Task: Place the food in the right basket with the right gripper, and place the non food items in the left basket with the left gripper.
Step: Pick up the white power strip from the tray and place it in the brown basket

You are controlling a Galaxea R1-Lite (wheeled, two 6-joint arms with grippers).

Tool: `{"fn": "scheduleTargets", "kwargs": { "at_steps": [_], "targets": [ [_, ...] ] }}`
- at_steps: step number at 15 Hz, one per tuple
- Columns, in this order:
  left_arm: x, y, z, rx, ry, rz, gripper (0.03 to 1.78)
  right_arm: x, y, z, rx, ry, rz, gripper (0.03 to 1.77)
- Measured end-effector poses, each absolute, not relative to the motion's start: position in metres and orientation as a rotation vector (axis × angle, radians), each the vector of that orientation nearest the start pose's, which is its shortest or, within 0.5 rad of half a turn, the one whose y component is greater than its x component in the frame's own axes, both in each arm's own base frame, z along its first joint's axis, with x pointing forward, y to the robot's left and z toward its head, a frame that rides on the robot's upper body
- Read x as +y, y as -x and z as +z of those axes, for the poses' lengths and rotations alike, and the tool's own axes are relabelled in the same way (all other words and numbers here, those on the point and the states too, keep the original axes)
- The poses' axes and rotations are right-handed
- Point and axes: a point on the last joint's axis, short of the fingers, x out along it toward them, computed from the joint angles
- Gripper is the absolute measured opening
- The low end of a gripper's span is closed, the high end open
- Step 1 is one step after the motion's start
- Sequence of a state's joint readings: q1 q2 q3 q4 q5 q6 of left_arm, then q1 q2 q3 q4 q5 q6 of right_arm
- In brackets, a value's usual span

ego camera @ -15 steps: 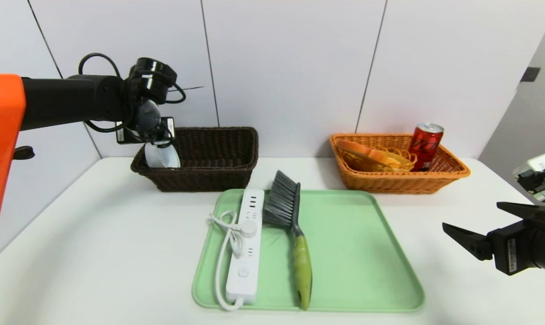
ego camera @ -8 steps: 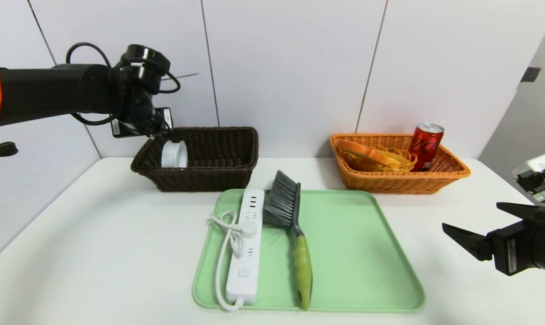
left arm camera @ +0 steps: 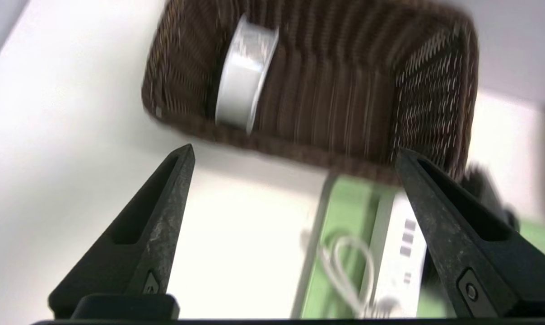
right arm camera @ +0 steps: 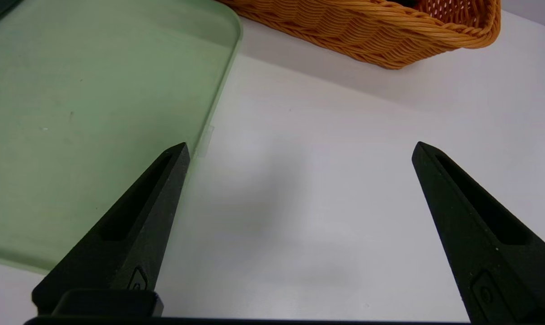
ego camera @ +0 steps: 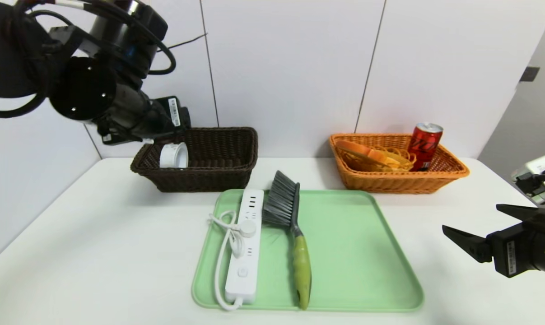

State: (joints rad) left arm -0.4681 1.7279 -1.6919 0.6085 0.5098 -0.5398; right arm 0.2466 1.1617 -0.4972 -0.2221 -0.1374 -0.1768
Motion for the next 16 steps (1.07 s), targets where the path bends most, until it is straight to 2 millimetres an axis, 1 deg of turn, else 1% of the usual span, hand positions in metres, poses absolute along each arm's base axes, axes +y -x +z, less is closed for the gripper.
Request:
{"fn": "scheduleTargets", "kwargs": {
  "at_steps": [4,6,8,10,13,16],
  "targets": [
    [-0.131,-0.222,0.278,0.645,0.186,0.137,1.63,0.036,-0.154,0.182,0.431,0.263,0.148,1.7],
    [-0.131,-0.206,0.257,0.698,0.163,0.138,1.65,0.036,-0.154,0.182,0.429,0.263,0.147,1.7],
    [-0.131,-0.201,0.239,0.707,0.107,0.113,1.66,0.035,-0.154,0.181,0.433,0.264,0.147,1.7],
    [-0.13,-0.199,0.229,0.671,-0.013,0.047,1.67,0.035,-0.153,0.181,0.433,0.264,0.147,1.7],
    [-0.127,-0.194,0.215,0.565,-0.249,-0.076,1.67,0.035,-0.152,0.18,0.434,0.262,0.147,1.7],
    [-0.123,-0.19,0.207,0.424,-0.495,-0.216,1.69,0.034,-0.149,0.179,0.435,0.26,0.147,1.7]
  ]
}}
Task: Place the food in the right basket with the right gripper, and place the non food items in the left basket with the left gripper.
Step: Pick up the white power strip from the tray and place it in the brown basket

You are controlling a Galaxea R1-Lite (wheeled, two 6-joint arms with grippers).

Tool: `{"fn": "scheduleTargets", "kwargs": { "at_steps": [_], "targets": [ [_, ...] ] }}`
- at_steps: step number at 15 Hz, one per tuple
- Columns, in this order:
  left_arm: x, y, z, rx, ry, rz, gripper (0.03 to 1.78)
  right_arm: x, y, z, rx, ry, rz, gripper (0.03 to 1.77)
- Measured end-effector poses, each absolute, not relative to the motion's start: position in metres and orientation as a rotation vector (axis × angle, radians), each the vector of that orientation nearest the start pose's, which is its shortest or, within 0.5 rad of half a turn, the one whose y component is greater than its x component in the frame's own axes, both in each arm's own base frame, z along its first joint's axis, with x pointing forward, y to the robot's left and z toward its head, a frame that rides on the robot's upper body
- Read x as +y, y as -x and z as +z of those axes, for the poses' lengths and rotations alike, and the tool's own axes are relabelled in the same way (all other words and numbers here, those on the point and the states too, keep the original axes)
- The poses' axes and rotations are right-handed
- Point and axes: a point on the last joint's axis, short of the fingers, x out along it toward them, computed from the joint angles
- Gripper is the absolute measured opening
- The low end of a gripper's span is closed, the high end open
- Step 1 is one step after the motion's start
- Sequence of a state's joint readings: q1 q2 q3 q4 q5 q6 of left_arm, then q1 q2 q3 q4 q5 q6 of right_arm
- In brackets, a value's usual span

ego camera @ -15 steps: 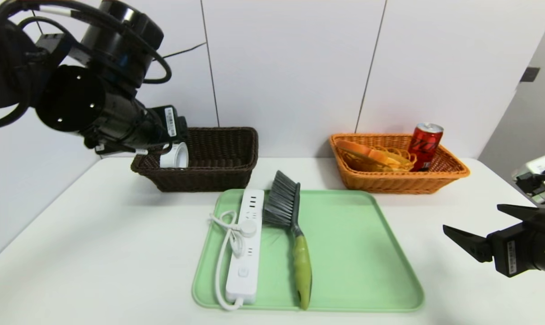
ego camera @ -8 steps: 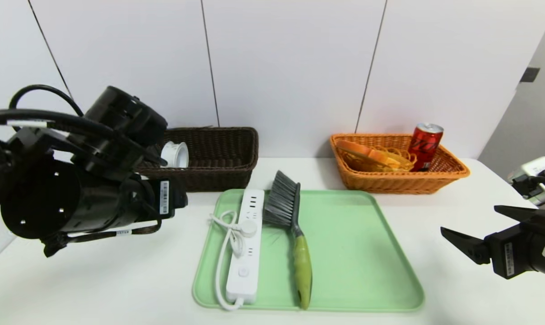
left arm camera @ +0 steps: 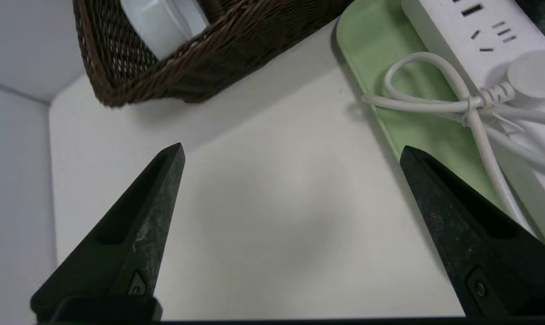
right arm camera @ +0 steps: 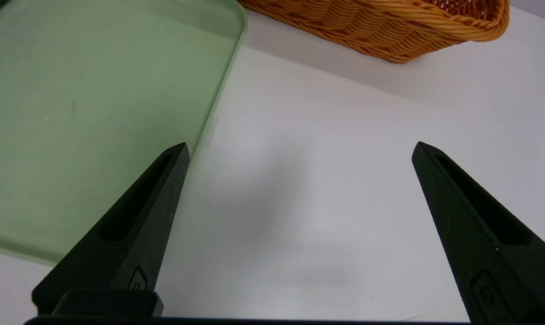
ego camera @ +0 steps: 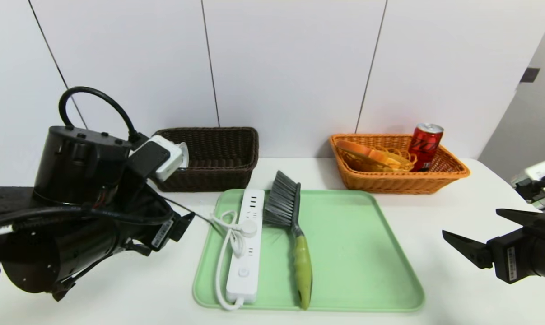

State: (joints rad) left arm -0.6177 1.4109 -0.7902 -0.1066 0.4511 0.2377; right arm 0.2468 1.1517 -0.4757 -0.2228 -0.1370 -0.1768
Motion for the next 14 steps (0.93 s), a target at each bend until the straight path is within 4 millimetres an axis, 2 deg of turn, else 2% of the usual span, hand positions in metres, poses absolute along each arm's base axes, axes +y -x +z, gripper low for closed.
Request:
{"fn": "scheduleTargets", "kwargs": {
  "at_steps": [5,8,11,14],
  "targets": [
    [-0.107,-0.169,0.199,0.23,-0.948,-0.435,1.69,0.034,-0.147,0.176,0.44,0.259,0.148,1.7],
    [-0.1,-0.159,0.198,0.147,-1.174,-0.51,1.69,0.034,-0.147,0.177,0.434,0.256,0.148,1.7],
    [-0.1,-0.158,0.203,0.044,-1.337,-0.525,1.69,0.034,-0.148,0.177,0.431,0.255,0.149,1.7],
    [-0.103,-0.162,0.205,-0.043,-1.425,-0.496,1.69,0.034,-0.147,0.174,0.44,0.254,0.163,1.7]
  ]
}}
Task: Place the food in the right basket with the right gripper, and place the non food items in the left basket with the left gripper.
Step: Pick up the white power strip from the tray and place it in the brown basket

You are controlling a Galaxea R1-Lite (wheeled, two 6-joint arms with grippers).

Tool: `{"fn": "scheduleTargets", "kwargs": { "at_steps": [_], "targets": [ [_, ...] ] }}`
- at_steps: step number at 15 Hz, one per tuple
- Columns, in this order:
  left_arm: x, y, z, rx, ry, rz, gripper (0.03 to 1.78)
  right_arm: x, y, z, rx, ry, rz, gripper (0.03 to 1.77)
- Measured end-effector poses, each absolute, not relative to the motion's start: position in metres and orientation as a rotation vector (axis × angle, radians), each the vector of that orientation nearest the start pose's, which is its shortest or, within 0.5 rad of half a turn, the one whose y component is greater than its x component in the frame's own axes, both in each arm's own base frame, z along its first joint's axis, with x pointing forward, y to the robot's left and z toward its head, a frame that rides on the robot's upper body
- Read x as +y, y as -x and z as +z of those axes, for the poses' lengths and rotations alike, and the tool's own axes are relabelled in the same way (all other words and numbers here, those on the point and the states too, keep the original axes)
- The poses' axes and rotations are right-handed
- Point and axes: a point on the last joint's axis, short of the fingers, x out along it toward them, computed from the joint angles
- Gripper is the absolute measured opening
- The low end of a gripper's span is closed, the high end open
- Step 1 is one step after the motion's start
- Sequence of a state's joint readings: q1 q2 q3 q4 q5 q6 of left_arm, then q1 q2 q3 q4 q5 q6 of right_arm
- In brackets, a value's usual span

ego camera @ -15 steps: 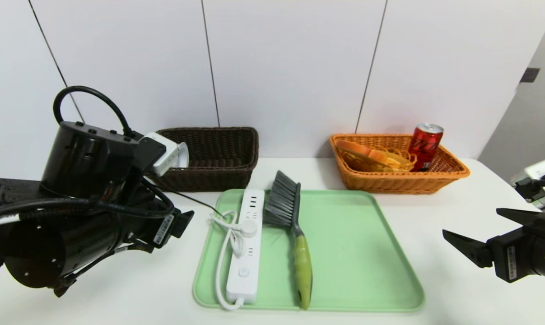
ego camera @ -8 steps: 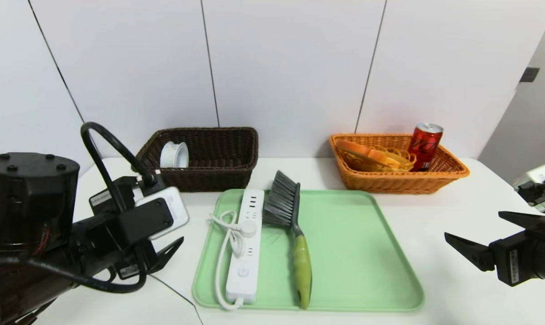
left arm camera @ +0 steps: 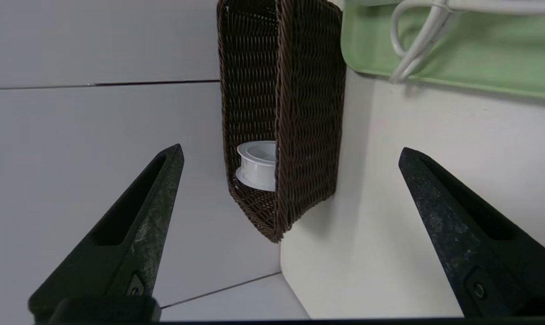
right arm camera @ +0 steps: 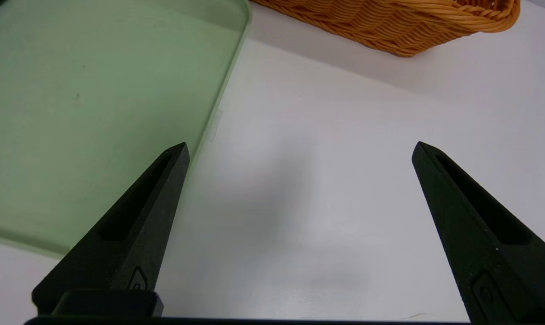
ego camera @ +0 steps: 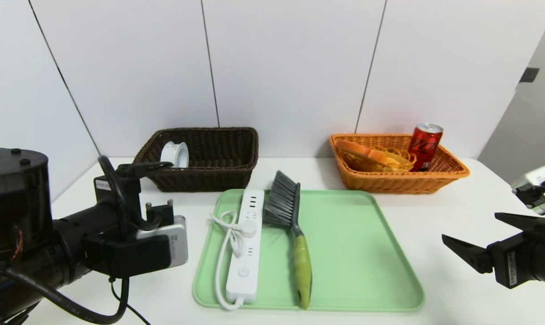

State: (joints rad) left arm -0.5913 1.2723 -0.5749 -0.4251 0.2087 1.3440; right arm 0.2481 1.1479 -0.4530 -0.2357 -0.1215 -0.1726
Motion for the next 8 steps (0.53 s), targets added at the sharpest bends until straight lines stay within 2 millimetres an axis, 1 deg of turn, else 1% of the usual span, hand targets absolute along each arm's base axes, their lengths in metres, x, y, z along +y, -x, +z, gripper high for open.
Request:
{"fn": "scheduleTargets", "kwargs": {
  "at_steps": [2,5,8],
  "targets": [
    [-0.107,-0.167,0.196,-0.048,-1.428,-0.494,1.69,0.035,-0.147,0.174,0.443,0.253,0.164,1.7],
    [-0.113,-0.176,0.177,-0.046,-1.426,-0.492,1.69,0.034,-0.147,0.173,0.445,0.254,0.165,1.7],
    [-0.119,-0.185,0.164,-0.034,-1.43,-0.499,1.69,0.034,-0.147,0.173,0.445,0.254,0.165,1.7]
  ]
}}
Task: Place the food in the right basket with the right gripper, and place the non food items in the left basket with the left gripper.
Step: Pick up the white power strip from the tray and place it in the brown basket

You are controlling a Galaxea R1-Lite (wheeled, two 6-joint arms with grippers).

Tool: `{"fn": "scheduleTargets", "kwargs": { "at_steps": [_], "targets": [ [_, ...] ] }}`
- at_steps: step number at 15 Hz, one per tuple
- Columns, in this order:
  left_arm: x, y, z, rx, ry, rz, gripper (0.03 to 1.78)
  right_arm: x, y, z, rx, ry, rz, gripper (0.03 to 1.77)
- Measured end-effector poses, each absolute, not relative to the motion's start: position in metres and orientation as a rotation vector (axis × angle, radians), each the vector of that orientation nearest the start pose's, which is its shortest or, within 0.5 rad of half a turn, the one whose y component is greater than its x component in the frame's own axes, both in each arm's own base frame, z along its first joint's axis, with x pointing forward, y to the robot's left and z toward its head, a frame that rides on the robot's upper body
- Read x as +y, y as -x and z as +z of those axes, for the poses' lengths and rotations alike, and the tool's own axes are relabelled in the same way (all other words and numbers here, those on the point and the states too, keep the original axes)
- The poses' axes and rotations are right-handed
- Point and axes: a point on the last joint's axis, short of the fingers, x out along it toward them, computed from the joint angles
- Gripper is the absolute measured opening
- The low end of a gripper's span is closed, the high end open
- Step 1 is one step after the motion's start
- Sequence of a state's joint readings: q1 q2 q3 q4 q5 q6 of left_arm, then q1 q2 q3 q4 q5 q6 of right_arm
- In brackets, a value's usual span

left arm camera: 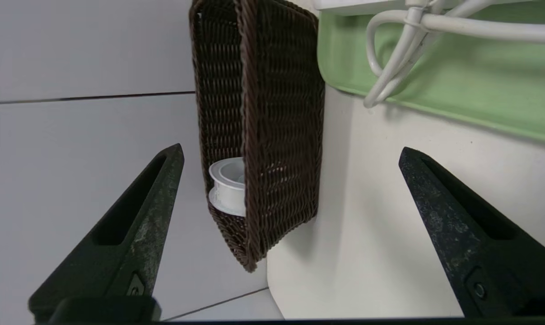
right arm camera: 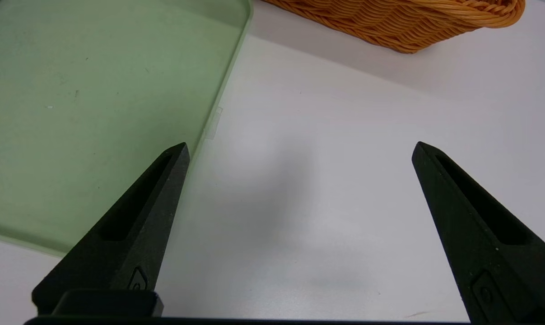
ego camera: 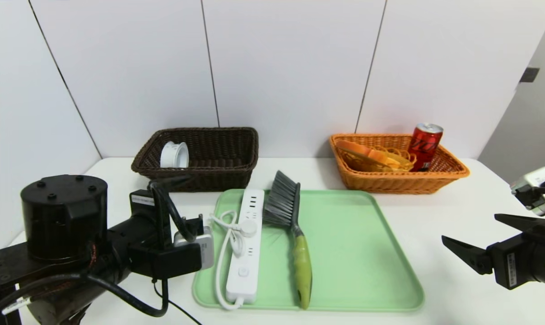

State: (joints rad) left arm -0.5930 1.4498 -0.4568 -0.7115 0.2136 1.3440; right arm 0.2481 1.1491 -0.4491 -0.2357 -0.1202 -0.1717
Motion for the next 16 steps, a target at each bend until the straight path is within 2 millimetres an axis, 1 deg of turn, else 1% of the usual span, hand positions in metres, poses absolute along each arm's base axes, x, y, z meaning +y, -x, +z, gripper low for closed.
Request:
{"fn": "scheduleTargets", "kwargs": {
  "at_steps": [7,13,16],
  "targets": [
    [-0.128,-0.199,0.145,0.017,-1.448,-0.537,1.69,0.034,-0.146,0.171,0.454,0.256,0.165,1.7],
    [-0.136,-0.21,0.137,0.019,-1.451,-0.54,1.69,0.035,-0.146,0.169,0.462,0.247,0.174,1.7],
    [-0.144,-0.218,0.135,0.011,-1.455,-0.548,1.69,0.035,-0.148,0.168,0.466,0.229,0.17,1.7]
  ]
}}
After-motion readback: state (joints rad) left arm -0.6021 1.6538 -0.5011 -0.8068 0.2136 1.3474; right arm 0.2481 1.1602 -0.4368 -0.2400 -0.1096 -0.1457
